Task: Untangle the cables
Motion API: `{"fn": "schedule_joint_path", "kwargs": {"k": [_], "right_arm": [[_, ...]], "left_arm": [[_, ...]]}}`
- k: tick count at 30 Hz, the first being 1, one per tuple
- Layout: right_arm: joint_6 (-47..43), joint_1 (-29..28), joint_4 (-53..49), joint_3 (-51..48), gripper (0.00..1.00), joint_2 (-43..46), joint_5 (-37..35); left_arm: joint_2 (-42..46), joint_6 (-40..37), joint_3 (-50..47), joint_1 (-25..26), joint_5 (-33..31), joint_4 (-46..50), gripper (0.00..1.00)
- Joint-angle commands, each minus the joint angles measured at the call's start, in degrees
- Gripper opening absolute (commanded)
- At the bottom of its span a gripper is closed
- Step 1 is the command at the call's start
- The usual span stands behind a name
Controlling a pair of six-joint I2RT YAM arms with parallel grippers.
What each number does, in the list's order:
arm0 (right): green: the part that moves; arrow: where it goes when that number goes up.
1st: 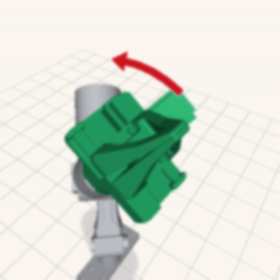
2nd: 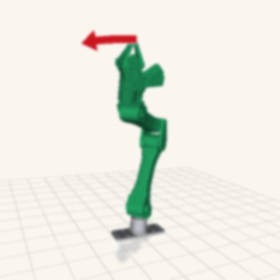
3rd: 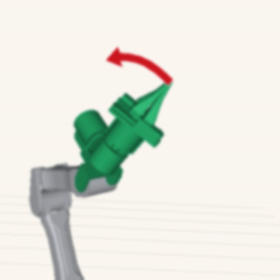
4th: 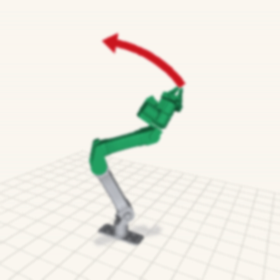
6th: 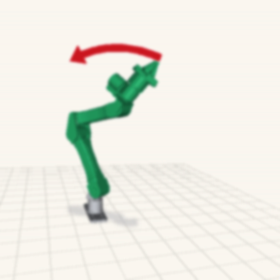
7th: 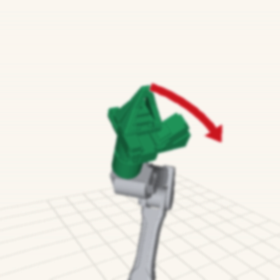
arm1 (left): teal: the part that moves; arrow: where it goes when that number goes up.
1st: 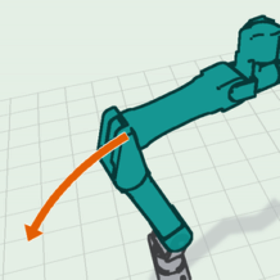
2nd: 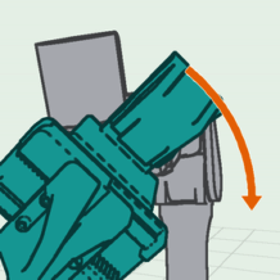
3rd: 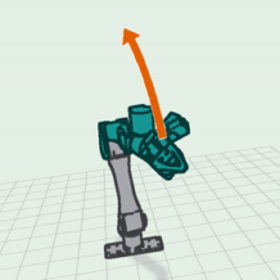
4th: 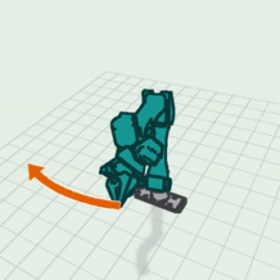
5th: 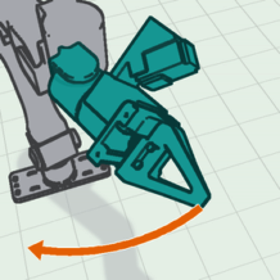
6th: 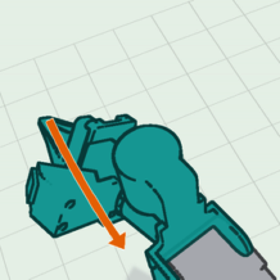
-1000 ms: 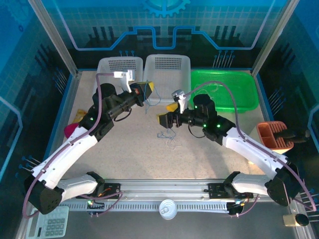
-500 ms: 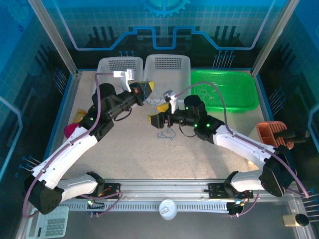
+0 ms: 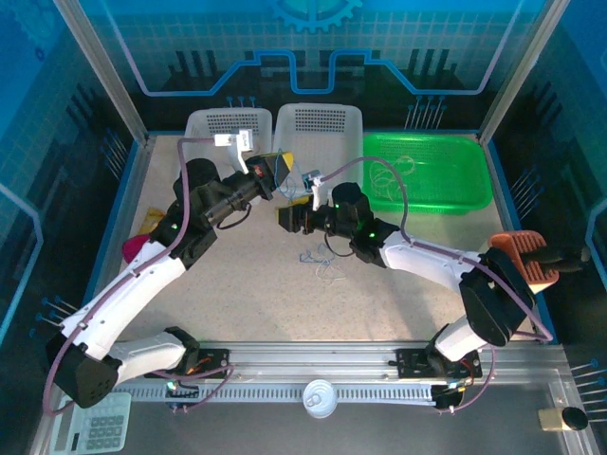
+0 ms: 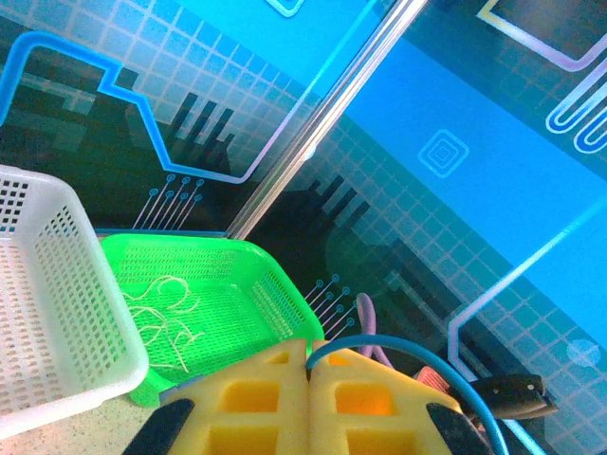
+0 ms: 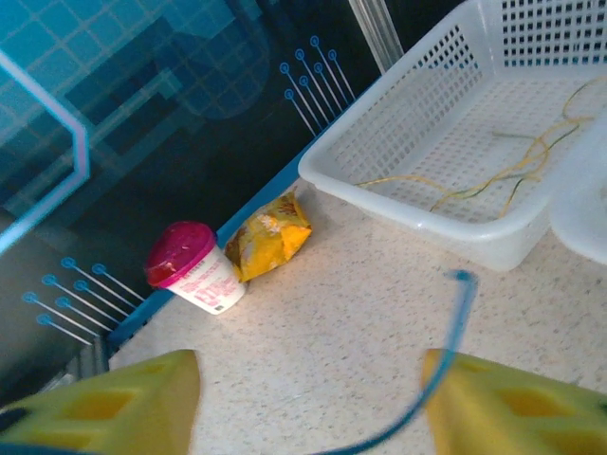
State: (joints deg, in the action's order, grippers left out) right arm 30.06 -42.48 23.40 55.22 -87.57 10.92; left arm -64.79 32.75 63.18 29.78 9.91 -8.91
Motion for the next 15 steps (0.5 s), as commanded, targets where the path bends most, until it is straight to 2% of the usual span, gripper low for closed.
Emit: {"fn": "schedule_joint_path", "kwargs": {"k": [1,2,5,15], "right_arm": [[0.7,-0.5,3.3,1.1,0.34,0.5,-1.6],[0.5,-0.3,2.7,0.9,0.23,0.9,-1.9],[0.0,0.9,0.8,-0.1,0.0,2.5,-3.0],[-0.4,7.4,-5.4,-2.8,0.0,8.3,-5.8]], "left_arm": [[1.8,-0.1,1.5,-0.4,0.7,-0.7,0.0],[2.1,-0.2,1.4,-0.4,0.7,-0.7,0.0],[2.6,-0.3,1.0,-0.4,0.6,-0.7,0.0],[4.3,-0.5,0.1,-0.4,1.0,-1.1,0.0]]}}
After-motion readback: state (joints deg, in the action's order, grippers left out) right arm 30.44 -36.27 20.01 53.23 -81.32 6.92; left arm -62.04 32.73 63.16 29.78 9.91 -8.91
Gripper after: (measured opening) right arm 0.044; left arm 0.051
